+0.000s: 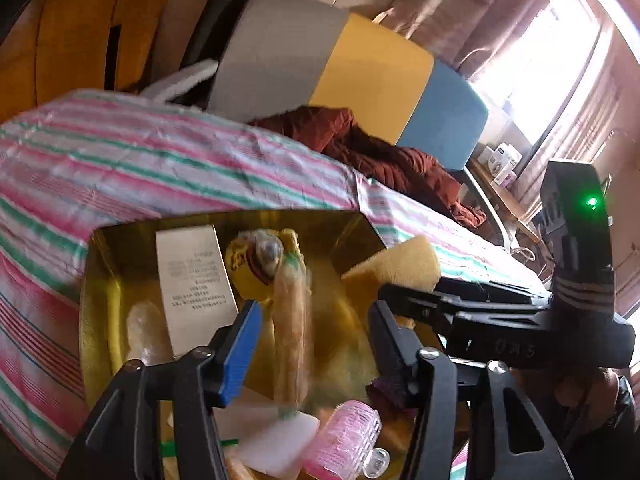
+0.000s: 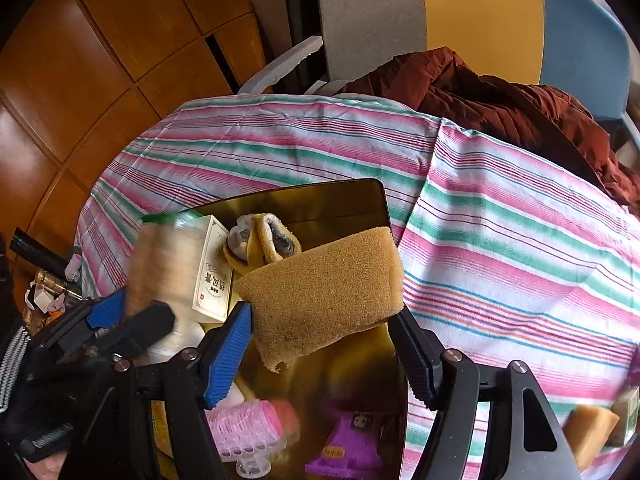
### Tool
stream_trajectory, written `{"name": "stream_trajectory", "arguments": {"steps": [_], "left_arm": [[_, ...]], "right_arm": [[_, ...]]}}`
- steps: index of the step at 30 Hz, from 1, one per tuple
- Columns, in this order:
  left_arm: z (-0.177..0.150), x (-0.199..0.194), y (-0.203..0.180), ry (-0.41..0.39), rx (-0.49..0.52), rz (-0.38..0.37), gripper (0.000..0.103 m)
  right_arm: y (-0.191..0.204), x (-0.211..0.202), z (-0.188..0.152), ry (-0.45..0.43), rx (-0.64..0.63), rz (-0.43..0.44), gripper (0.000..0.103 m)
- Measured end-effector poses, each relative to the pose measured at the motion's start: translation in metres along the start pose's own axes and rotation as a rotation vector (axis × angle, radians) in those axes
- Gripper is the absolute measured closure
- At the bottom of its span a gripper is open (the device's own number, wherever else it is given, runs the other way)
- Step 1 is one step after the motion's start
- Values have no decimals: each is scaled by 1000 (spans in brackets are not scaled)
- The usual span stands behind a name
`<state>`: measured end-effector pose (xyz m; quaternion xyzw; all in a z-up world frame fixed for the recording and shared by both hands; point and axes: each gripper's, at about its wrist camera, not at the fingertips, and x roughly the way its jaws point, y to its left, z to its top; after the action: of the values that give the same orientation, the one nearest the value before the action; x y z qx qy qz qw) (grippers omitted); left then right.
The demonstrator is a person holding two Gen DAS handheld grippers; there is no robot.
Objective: Organize objects
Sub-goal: 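Lower both items into the tray and open both grippers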
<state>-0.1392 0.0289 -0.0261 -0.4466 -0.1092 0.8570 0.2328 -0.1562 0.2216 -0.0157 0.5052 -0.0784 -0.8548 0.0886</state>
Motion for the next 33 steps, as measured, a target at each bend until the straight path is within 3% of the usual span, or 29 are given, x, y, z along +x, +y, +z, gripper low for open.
{"name": "stream_trajectory", "arguments": {"steps": [5, 7, 9, 10, 14, 19, 33], "left_arm": [[-7, -2, 8, 7, -39, -4, 43], [-12, -9, 12, -1, -53, -8, 43], [-17, -15, 16, -1, -64, -9, 43], [-19, -18, 18, -1, -71, -8, 43], [-30, -32, 24, -11, -91, 3, 43], [-43, -47, 16, -28, -44, 66, 43], [-67, -71, -14, -74, 59, 158, 43]], "right_arm": [[-2, 8, 12, 5, 16, 0, 29], [0, 14, 16, 15, 19, 19, 21], [1, 18, 19, 22, 32, 35, 5], [1, 19, 20, 19, 43, 39, 3], [-2, 12, 19, 0, 81, 47, 2], [-2, -4, 1, -12, 77, 27, 1], [16, -54, -68, -136, -8, -131, 0]]}}
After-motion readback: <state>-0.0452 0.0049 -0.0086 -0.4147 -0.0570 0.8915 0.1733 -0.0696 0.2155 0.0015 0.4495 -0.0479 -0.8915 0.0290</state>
